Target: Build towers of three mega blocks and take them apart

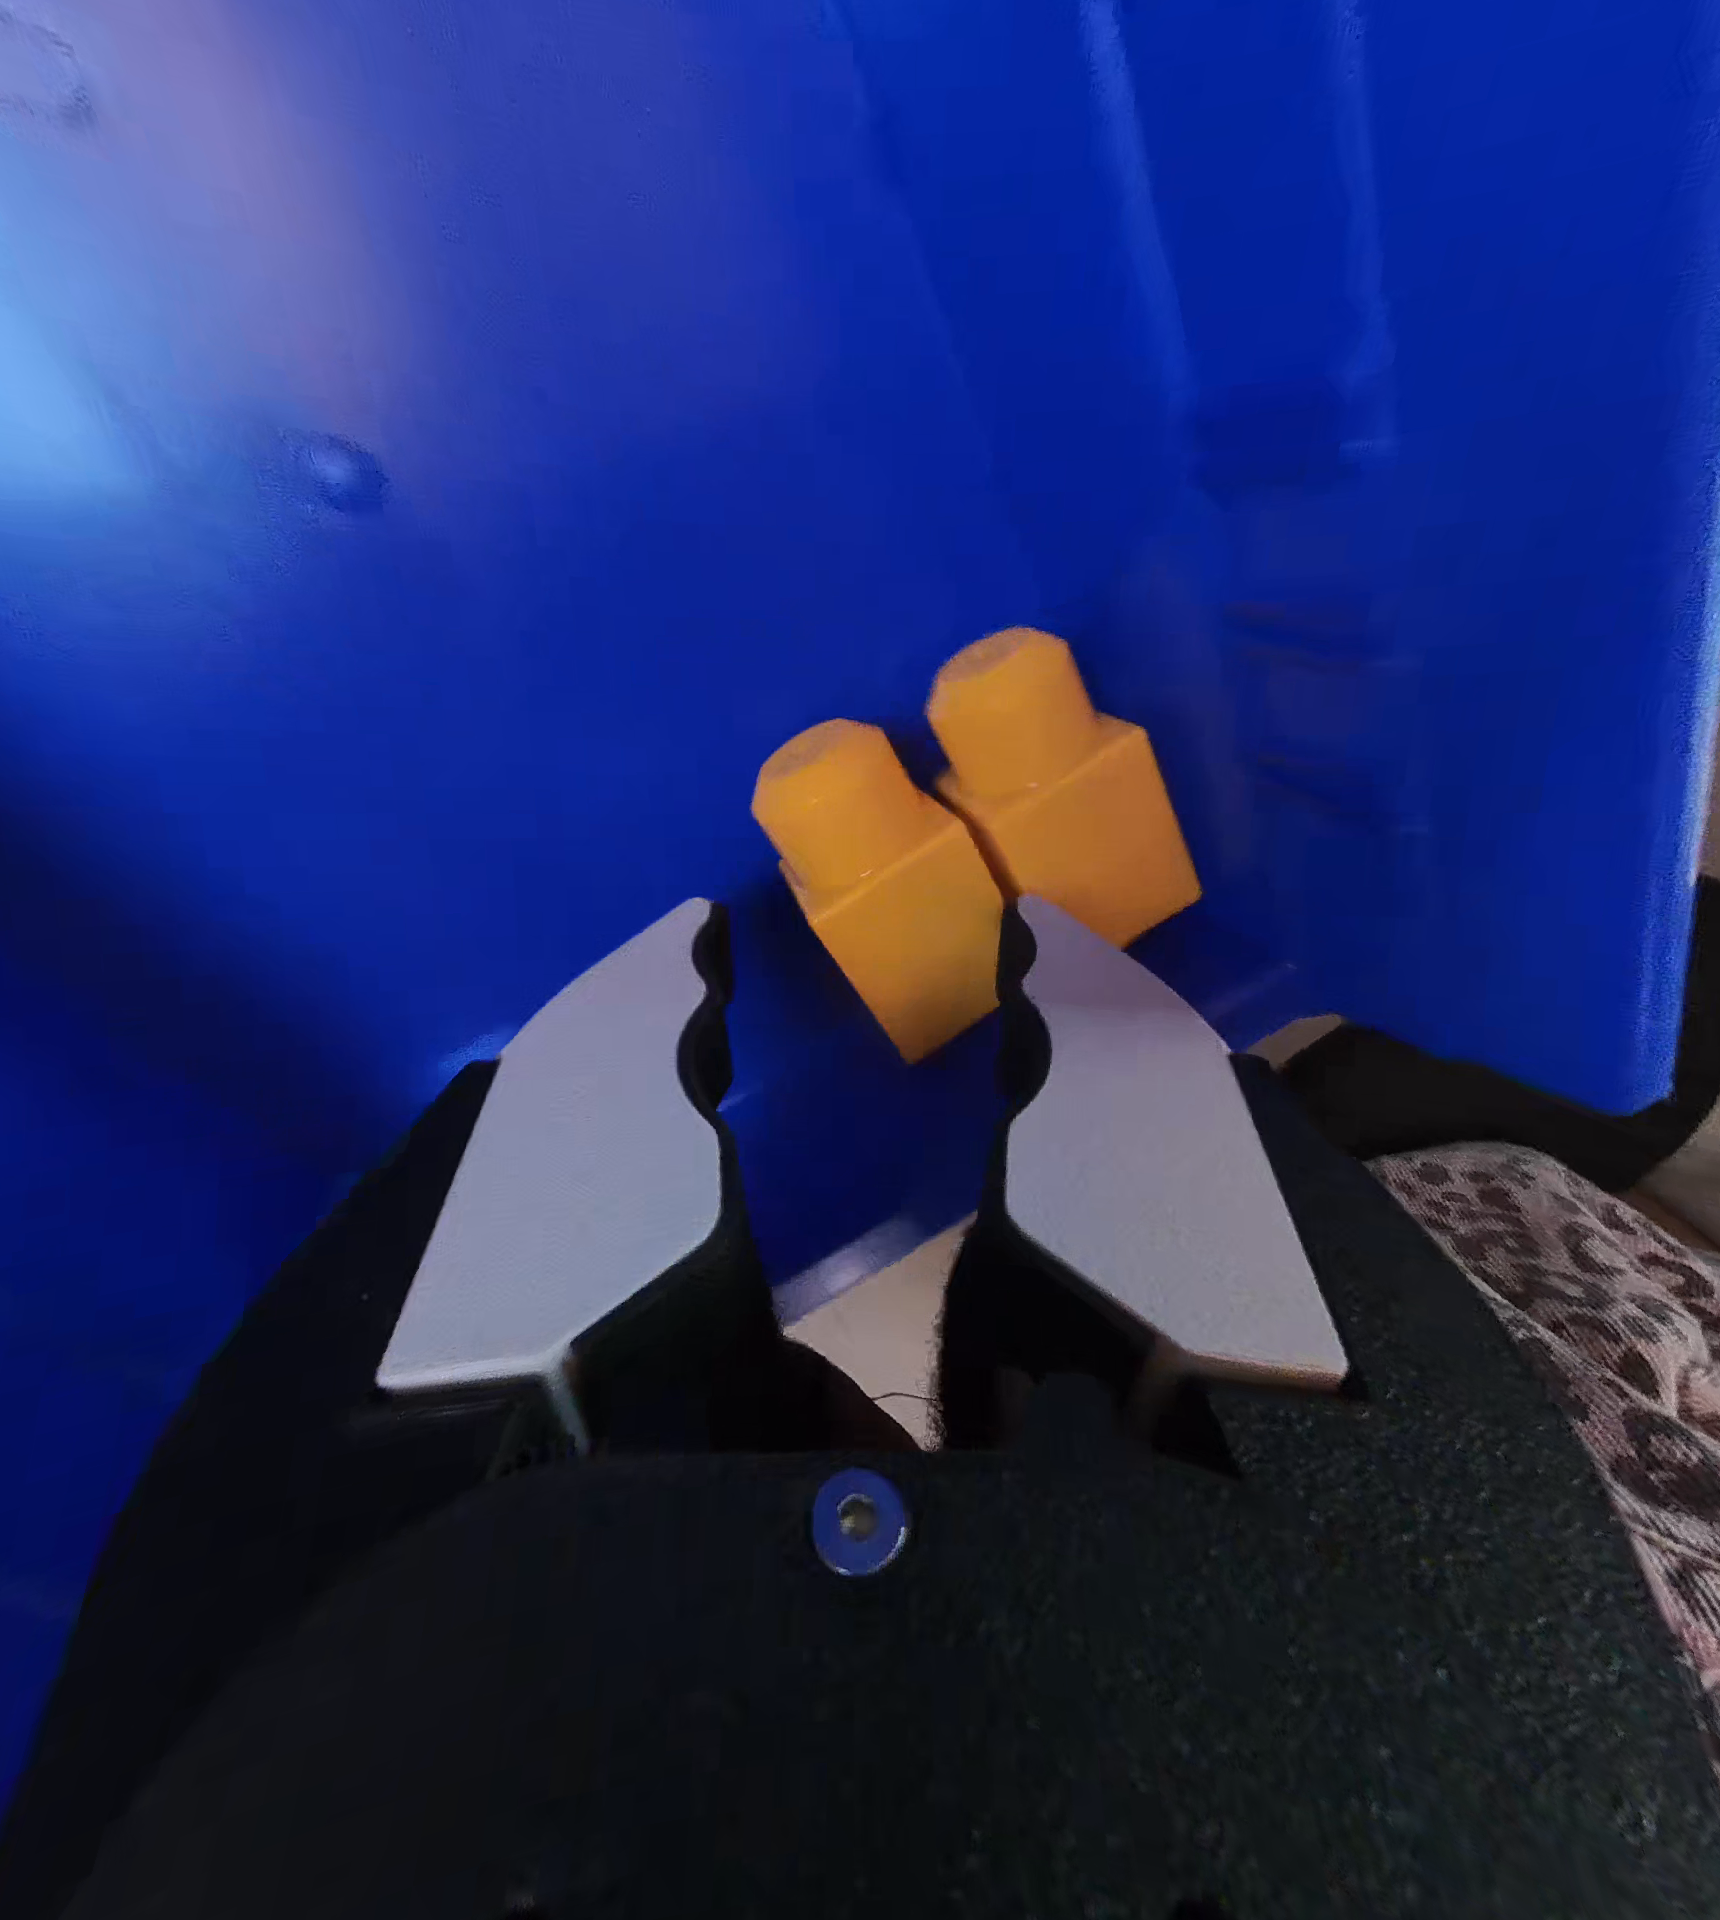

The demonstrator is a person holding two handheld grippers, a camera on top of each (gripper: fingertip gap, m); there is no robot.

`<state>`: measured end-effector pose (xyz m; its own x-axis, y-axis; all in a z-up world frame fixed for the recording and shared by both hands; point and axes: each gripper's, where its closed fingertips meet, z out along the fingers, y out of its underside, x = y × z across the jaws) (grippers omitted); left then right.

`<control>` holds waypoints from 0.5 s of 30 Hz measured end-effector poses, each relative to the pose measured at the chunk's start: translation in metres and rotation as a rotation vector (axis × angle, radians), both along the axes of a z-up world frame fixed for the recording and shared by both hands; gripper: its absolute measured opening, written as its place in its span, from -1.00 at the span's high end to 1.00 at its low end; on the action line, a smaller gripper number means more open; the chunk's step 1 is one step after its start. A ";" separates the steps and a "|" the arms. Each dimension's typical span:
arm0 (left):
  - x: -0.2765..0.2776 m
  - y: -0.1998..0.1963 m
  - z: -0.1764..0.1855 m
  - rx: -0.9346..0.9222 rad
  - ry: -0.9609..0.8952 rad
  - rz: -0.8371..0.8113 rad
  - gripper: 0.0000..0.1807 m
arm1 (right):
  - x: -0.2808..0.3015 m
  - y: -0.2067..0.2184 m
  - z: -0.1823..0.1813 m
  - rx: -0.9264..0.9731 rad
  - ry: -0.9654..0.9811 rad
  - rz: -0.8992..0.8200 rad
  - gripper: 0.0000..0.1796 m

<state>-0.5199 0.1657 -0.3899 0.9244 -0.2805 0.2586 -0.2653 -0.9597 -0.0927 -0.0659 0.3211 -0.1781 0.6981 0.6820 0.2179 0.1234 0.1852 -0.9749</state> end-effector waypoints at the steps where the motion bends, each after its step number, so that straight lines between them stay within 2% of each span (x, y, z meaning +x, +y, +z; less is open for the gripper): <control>1: -0.007 0.009 0.002 0.055 0.032 0.021 0.48 | 0.001 0.000 0.001 0.004 0.002 -0.003 0.28; 3: -0.029 0.025 0.007 0.147 0.147 0.101 0.63 | 0.001 0.000 0.002 0.008 0.004 -0.005 0.28; 6: -0.027 0.024 0.010 0.181 0.131 0.079 0.49 | 0.000 -0.001 0.002 0.012 0.006 0.000 0.29; 8: -0.037 0.026 0.009 0.193 0.190 0.085 0.38 | -0.001 -0.001 0.003 0.015 0.006 0.004 0.31; 12: -0.039 0.031 -0.003 0.173 0.169 0.113 0.30 | -0.002 -0.001 0.002 0.018 -0.006 0.002 0.32; 13: -0.038 0.031 -0.008 0.161 0.159 0.098 0.36 | -0.002 -0.001 0.002 0.018 -0.008 0.002 0.32; 14: -0.035 0.033 -0.014 0.156 0.136 0.076 0.53 | -0.002 -0.001 0.002 0.019 -0.010 0.002 0.33; 15: -0.032 0.035 -0.018 0.159 0.112 0.059 0.59 | -0.003 -0.001 0.002 0.020 -0.012 0.001 0.33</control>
